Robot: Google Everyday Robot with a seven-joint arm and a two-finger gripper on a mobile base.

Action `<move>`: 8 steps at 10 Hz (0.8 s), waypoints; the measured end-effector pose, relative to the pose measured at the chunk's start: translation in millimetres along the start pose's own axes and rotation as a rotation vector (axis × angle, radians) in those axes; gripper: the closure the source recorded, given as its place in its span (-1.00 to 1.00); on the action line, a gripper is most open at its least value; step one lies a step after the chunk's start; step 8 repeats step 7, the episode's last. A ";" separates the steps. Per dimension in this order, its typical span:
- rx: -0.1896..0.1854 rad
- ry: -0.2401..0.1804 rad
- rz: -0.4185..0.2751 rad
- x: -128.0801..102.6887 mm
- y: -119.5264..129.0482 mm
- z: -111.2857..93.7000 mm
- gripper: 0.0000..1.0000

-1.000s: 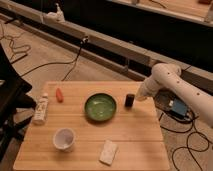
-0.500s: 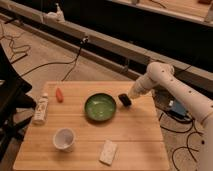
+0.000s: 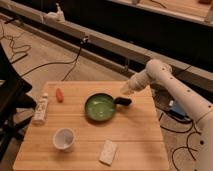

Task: Knock the eraser over

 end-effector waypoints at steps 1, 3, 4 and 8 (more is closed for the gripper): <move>-0.001 0.000 -0.001 -1.0 0.0 0.6 0.69; -0.001 0.000 -0.001 -0.8 0.1 0.7 0.28; -0.001 0.000 -0.001 -0.9 0.1 0.8 0.07; -0.001 0.000 -0.001 -1.0 0.1 0.8 -0.50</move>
